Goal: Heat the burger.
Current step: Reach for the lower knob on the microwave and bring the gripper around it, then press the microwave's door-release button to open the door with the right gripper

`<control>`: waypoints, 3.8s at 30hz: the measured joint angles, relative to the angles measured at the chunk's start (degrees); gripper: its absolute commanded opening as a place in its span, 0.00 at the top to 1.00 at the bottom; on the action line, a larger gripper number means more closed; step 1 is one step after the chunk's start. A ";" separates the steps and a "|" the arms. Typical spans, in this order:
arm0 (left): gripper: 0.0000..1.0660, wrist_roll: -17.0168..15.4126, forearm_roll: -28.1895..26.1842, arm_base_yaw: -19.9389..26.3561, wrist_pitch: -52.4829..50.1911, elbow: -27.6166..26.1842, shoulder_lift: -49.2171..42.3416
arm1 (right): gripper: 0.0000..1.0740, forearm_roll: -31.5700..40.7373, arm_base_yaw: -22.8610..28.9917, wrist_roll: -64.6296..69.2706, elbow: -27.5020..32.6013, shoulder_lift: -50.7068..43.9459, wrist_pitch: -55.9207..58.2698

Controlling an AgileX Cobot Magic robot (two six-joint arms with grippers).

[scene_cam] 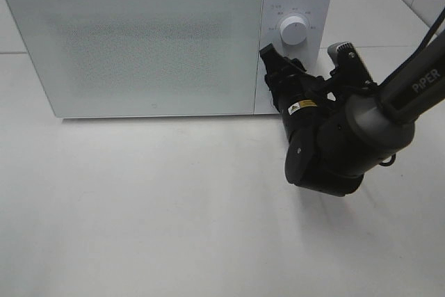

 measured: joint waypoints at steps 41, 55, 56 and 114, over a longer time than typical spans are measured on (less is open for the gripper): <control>0.06 0.00 0.00 0.00 0.00 0.00 0.00 | 0.90 -0.52 -0.17 57.30 0.17 0.00 0.40; 0.06 0.00 0.00 0.00 0.00 0.00 0.00 | 0.76 -0.34 -0.17 53.92 0.17 0.00 0.40; 0.06 0.00 0.00 0.00 0.00 0.00 0.00 | 0.69 -0.17 -0.17 53.06 0.17 0.00 0.40; 0.06 0.00 0.00 0.00 0.00 0.00 0.00 | 0.38 -30.71 -15.30 -40.39 9.74 -44.81 82.05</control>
